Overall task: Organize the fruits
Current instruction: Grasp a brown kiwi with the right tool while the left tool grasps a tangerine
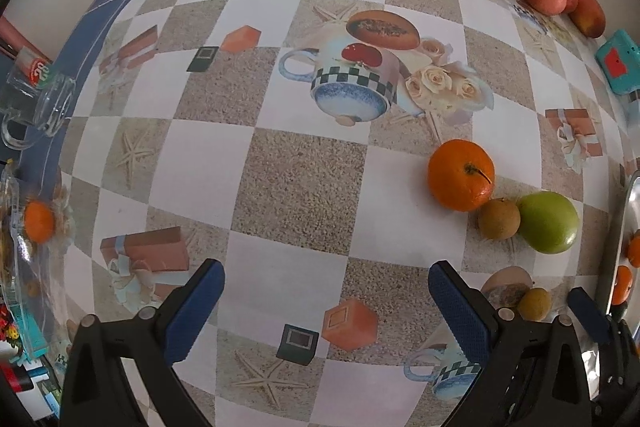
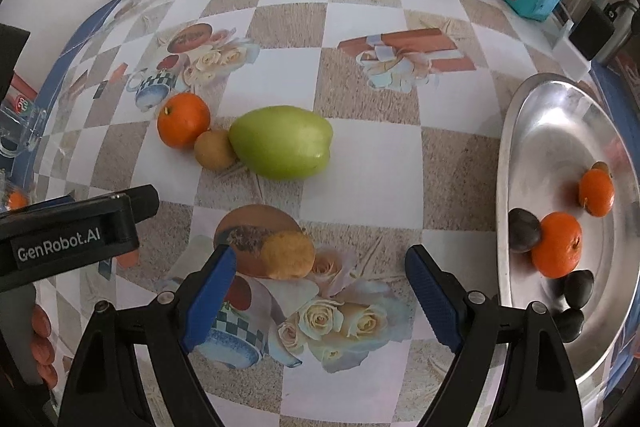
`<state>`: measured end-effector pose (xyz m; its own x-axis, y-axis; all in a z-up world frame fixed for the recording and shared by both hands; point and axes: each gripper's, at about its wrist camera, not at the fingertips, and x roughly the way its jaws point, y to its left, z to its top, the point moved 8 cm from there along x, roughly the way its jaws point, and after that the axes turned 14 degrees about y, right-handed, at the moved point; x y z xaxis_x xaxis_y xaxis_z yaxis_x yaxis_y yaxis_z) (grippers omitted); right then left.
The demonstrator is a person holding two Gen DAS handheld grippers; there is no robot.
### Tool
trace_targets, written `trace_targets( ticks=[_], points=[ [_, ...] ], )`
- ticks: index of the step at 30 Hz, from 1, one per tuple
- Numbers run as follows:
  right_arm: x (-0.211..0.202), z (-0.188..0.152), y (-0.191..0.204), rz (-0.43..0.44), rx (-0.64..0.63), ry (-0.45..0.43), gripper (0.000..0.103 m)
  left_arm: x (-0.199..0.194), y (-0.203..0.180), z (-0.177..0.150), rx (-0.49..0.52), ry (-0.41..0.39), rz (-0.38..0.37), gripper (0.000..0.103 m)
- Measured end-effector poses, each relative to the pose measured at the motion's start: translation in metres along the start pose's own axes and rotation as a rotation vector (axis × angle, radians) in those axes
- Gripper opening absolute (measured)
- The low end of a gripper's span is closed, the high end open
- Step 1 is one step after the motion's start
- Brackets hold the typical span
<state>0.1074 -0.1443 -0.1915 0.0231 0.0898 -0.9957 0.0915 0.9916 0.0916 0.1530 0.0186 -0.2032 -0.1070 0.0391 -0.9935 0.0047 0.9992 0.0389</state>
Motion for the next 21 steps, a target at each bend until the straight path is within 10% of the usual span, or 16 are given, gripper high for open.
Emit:
trace_targets(
  ticks=[7, 21],
  points=[
    [0.0, 0.005, 0.001, -0.009, -0.011, -0.012, 0.08, -0.003, -0.001, 0.002, -0.012, -0.008, -0.012, 0.103],
    [-0.005, 0.002, 0.022, 0.027, -0.079, -0.025, 0.034, -0.019, -0.002, 0.011, -0.034, -0.031, -0.072, 0.103]
  ],
)
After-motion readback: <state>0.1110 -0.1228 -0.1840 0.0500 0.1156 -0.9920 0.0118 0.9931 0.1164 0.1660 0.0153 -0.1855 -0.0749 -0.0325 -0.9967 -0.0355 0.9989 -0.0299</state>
